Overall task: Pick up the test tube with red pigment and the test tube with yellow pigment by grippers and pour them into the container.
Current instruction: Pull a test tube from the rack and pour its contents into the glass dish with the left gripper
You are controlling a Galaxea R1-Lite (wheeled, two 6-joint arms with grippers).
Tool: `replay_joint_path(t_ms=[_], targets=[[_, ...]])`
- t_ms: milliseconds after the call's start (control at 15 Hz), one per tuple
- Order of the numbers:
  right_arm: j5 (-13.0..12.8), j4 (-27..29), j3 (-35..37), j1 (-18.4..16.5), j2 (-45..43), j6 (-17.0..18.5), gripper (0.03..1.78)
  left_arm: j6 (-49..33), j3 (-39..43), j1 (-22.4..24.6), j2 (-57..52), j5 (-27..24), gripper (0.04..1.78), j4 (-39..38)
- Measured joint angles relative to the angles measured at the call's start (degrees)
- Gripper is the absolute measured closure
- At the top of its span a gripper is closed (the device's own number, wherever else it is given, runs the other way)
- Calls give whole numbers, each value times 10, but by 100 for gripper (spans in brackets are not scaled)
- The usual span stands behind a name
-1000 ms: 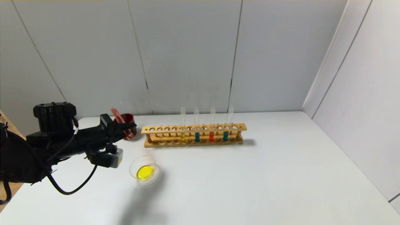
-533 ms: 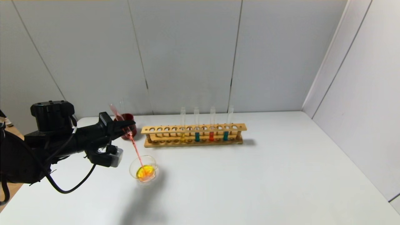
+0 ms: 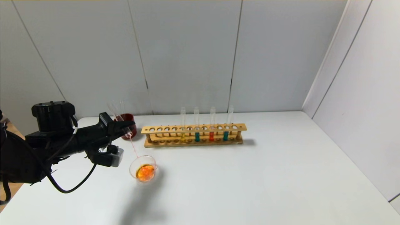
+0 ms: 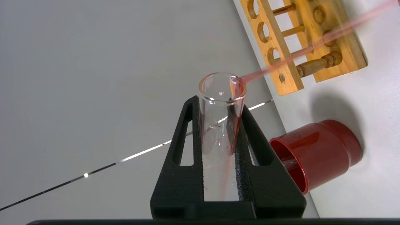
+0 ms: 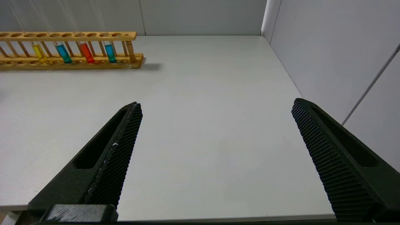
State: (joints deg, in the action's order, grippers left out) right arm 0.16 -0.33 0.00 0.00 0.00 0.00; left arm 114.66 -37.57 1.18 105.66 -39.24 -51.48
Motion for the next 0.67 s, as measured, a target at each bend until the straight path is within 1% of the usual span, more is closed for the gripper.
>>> replay_joint_path(t_ms=[200, 533, 667], targets=[[0, 0, 0, 0, 0, 0, 6, 5, -2, 0, 0, 0, 149, -1], [0, 0, 0, 0, 0, 0, 6, 66, -2, 0, -13, -2, 149, 1], [0, 0, 0, 0, 0, 0, 6, 75, 0, 0, -18, -1, 149, 2]])
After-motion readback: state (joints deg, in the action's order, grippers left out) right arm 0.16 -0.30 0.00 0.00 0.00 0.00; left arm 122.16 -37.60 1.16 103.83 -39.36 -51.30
